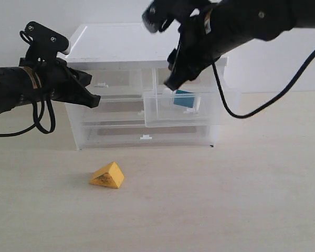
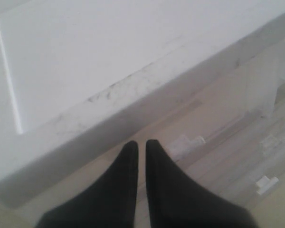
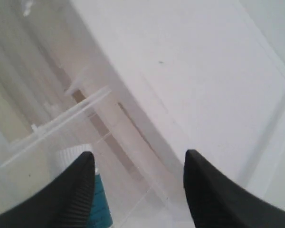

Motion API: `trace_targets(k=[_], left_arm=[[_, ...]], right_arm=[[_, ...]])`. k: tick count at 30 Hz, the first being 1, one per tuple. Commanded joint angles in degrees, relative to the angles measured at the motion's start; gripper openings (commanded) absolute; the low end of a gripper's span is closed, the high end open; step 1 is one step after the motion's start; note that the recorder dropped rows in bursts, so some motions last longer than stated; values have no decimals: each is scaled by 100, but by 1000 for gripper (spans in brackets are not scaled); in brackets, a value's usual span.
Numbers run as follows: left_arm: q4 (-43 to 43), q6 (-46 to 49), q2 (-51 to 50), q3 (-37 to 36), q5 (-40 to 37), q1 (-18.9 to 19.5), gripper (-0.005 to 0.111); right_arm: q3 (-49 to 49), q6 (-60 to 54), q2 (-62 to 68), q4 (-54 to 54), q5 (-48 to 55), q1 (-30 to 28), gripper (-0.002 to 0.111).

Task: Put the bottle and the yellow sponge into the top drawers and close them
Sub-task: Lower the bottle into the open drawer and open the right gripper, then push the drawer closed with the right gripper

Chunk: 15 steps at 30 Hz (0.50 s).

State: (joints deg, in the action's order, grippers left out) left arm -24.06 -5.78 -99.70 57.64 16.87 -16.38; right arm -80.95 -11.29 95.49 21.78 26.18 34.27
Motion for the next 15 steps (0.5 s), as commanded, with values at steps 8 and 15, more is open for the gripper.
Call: trace_targets(k=[8, 15], left_arm=[[55, 20, 65, 44, -3, 13, 4], [55, 20, 65, 44, -3, 13, 4]], right_arm=[[-537, 2596, -567, -394, 2647, -5, 50], [-432, 2351, -565, -1559, 3225, 40, 50]])
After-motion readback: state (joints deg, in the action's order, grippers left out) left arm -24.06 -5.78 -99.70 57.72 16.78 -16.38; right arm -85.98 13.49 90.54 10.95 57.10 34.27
